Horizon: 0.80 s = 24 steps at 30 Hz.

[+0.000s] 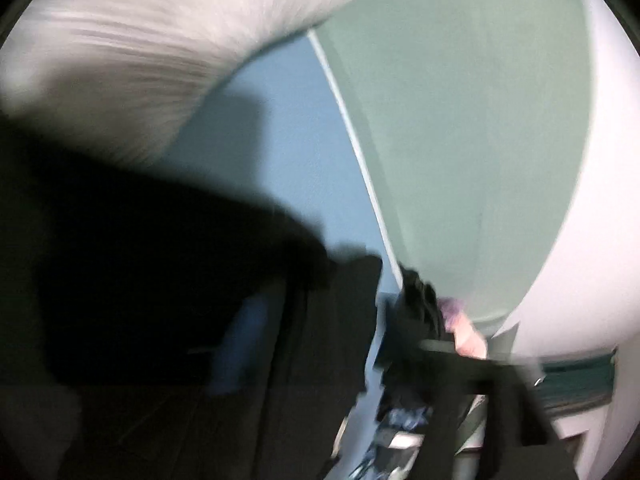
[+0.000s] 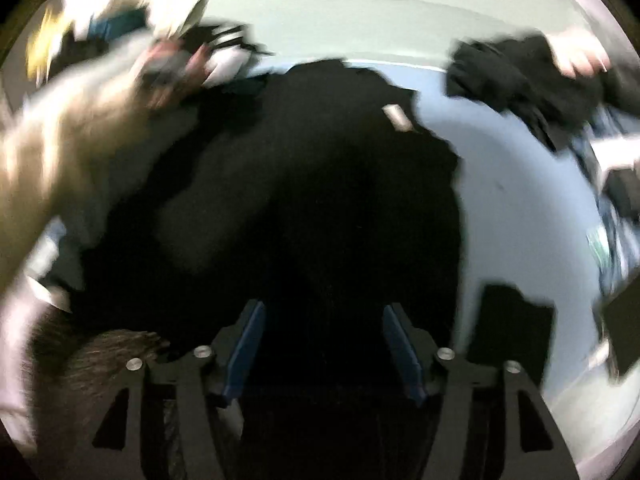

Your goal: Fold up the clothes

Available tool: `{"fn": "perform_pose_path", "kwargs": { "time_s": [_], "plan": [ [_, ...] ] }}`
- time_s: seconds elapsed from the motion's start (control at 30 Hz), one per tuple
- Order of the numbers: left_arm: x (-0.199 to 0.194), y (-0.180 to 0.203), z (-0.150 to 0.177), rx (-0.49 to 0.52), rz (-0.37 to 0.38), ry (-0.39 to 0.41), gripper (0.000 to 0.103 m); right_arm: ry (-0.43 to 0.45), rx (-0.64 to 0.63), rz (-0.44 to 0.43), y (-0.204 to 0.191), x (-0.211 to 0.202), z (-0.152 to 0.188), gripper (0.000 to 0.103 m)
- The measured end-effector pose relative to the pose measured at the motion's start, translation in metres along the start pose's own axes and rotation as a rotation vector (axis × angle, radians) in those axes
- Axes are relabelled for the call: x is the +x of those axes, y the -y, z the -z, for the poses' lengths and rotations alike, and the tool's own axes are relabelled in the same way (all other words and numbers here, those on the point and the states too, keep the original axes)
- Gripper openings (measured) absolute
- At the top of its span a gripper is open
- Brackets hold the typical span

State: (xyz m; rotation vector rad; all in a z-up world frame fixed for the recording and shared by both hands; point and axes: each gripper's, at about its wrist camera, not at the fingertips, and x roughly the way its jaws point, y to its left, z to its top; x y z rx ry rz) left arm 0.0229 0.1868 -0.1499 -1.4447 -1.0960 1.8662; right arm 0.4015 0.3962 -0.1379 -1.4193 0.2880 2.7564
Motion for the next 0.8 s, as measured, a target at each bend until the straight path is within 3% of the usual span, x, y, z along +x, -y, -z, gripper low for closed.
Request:
{"fn": "perform_pose_path", "kwargs": {
  "time_s": [0.1,0.2,0.27,0.37,0.5,0.53,0.57,0.6,0.7,0.8],
  "plan": [
    [-0.037,0.018,0.051,0.132,0.015,0.037,0.08,0.025,0.159,0.012,0.045,-0.033,0.016,0.064],
    [-0.047,0.039,0.124,0.248,0.051,-0.021,0.08,0.017,0.291,0.047,0.081,-0.049,0.03,0.062],
    [-0.04,0.059,0.175,0.405,0.007,-0.079,0.08,0.01,0.331,0.039,0.092,-0.048,0.035,0.062],
    [-0.022,0.078,0.227,0.556,-0.071,-0.173,0.079,-0.002,0.359,0.031,0.101,-0.043,0.04,0.063],
    [-0.008,0.074,0.264,0.566,-0.067,-0.256,0.079,-0.013,0.341,0.046,0.102,-0.017,0.04,0.064],
    [-0.008,0.067,0.268,0.546,-0.061,-0.266,0.079,0.01,0.328,0.064,0.101,-0.016,0.04,0.06],
    [-0.008,0.061,0.271,0.526,-0.055,-0.275,0.079,0.032,0.316,0.071,0.101,-0.019,0.039,0.028],
    [-0.013,0.055,0.271,0.513,-0.056,-0.28,0.079,0.054,0.307,0.063,0.099,-0.028,0.034,0.009],
    [-0.002,0.04,0.272,0.481,-0.095,-0.288,0.079,0.121,0.278,0.04,0.096,-0.056,0.019,0.006],
    [-0.002,0.032,0.274,0.464,-0.054,-0.312,0.079,0.188,0.249,0.016,0.092,-0.083,0.005,0.006]
  ]
}}
